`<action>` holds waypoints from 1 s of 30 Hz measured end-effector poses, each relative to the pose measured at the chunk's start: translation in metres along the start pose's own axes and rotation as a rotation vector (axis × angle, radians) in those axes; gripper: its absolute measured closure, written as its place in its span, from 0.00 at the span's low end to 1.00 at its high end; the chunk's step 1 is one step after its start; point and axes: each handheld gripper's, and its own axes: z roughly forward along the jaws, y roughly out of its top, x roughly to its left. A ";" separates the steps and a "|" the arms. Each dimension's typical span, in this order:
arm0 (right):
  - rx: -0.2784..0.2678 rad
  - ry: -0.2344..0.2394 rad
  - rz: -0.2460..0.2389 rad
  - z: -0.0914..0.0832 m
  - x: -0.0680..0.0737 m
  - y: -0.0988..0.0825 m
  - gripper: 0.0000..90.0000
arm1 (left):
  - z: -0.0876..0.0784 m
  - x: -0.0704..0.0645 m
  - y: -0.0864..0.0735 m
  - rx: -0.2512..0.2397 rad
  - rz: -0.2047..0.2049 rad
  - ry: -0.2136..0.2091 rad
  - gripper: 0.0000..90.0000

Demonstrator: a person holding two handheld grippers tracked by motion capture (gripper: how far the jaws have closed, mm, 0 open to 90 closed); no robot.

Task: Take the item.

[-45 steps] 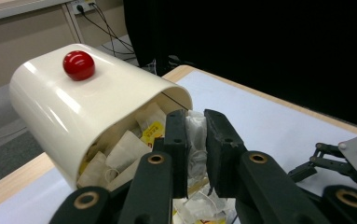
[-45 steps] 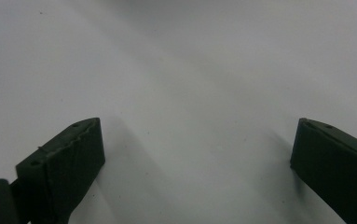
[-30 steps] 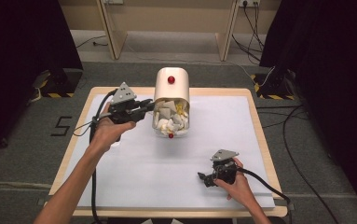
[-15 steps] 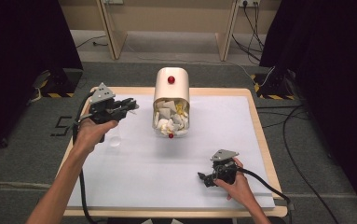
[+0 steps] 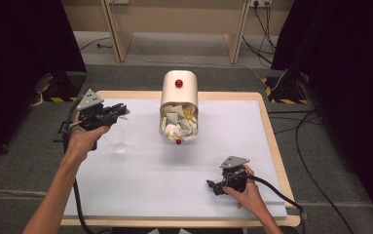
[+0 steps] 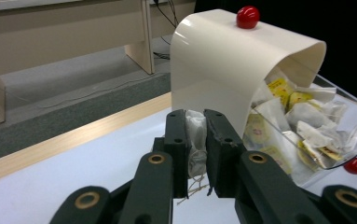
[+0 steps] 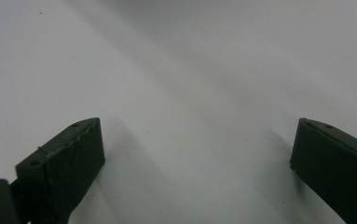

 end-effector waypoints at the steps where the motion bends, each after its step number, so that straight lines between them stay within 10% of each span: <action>1: 0.001 0.001 0.003 0.000 0.000 0.000 0.04 | 0.000 0.002 -0.002 0.001 -0.002 0.004 0.88; 30: 0.002 0.001 0.002 0.000 0.000 0.000 0.04 | 0.006 0.034 -0.060 0.065 -0.087 0.057 0.88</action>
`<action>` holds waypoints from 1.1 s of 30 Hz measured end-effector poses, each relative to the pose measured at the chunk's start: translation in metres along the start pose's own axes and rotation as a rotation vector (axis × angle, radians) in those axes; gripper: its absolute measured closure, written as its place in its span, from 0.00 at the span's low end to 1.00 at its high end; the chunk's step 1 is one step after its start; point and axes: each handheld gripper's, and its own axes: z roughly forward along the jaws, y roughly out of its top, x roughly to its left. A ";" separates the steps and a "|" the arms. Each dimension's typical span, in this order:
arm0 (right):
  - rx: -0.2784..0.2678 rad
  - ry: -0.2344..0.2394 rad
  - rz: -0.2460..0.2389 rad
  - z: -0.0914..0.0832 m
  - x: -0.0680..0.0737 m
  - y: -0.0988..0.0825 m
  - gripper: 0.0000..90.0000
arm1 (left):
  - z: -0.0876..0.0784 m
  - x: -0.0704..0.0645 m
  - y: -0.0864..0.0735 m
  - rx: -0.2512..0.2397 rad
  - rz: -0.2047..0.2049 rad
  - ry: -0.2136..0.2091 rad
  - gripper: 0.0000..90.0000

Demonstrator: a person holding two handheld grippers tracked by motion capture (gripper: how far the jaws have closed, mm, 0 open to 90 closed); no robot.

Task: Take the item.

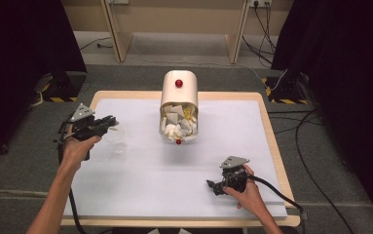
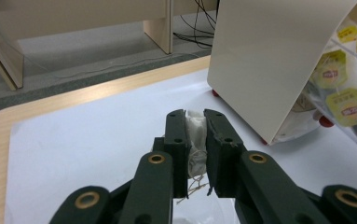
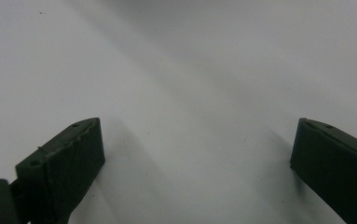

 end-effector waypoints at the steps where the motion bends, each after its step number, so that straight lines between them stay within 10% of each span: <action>1: 0.000 0.000 0.000 0.000 0.000 0.000 0.04 | 0.001 0.000 -0.002 0.004 0.000 0.000 0.88; 33: 0.000 0.000 0.000 0.000 0.000 0.000 0.04 | 0.015 -0.001 -0.031 0.081 -0.015 0.002 0.87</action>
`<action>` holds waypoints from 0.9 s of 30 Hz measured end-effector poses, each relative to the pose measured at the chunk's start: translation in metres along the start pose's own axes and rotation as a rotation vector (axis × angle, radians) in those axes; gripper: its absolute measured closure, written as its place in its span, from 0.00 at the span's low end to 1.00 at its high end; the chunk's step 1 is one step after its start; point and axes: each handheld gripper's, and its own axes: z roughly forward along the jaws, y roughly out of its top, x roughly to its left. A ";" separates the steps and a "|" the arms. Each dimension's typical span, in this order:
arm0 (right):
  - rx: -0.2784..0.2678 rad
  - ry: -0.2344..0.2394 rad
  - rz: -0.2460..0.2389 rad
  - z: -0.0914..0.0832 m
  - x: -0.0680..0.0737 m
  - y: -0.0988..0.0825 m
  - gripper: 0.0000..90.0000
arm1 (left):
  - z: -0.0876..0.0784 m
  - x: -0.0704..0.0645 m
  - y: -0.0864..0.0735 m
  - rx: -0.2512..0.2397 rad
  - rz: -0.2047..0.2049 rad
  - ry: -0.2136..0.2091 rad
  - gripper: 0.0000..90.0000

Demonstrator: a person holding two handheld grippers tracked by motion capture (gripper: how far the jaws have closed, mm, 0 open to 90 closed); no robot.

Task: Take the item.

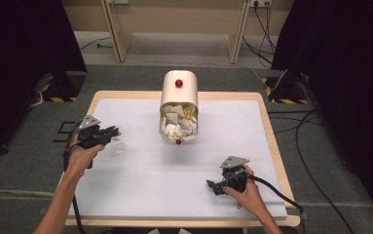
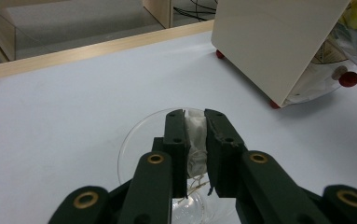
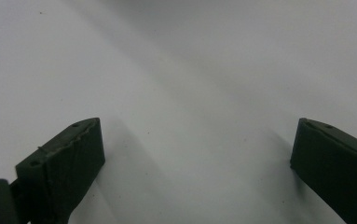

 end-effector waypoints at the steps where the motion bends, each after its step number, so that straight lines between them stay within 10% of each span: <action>1: 0.000 0.000 0.000 0.000 0.000 0.000 0.04 | 0.000 0.000 0.000 0.001 0.001 0.000 0.86; 27: 0.000 0.000 0.000 0.000 0.000 0.000 0.04 | -0.008 -0.003 0.003 -0.023 -0.020 -0.018 0.67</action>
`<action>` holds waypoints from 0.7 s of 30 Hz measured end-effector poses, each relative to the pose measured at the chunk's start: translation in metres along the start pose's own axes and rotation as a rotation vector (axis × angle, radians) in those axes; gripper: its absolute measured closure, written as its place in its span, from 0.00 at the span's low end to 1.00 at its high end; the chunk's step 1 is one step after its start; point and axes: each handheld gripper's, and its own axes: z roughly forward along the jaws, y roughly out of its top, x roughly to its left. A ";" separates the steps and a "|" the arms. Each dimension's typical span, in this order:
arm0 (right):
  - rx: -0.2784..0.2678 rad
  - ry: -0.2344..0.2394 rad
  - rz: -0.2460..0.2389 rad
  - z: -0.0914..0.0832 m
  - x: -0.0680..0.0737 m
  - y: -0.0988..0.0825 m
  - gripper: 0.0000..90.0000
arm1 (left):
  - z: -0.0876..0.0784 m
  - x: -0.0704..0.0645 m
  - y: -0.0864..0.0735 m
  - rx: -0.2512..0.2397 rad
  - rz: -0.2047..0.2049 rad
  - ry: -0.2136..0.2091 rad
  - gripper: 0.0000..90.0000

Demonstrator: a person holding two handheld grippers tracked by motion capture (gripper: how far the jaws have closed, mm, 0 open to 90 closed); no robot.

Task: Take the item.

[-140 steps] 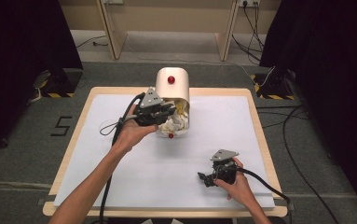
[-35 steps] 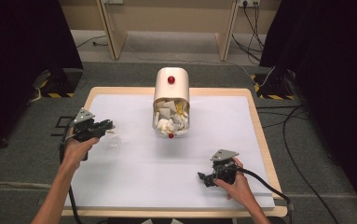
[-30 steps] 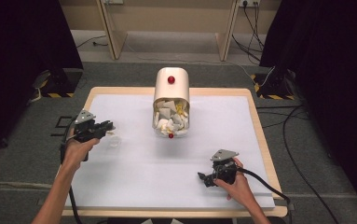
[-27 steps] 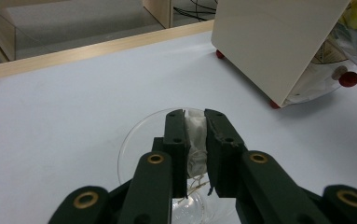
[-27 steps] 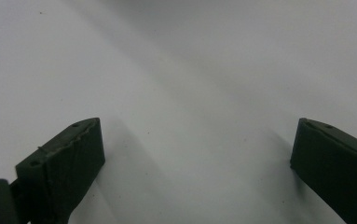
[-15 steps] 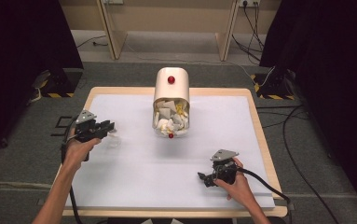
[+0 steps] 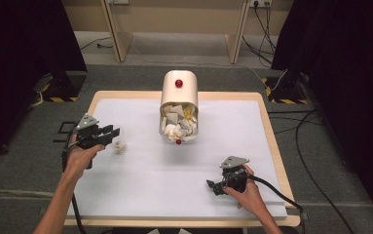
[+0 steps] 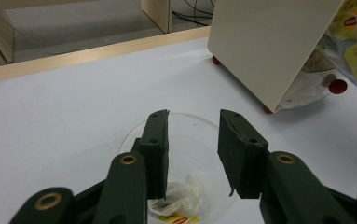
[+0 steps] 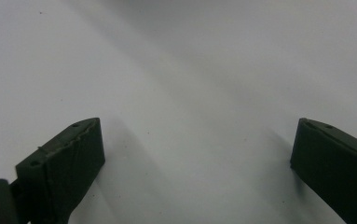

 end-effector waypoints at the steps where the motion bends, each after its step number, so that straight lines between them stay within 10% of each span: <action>1: 0.000 0.000 0.000 0.000 0.000 0.000 0.04 | -0.001 -0.001 0.000 -0.002 -0.002 -0.004 0.66; 21: 0.000 0.000 0.000 0.000 0.000 0.000 0.04 | -0.011 -0.033 0.004 0.027 0.015 -0.082 0.34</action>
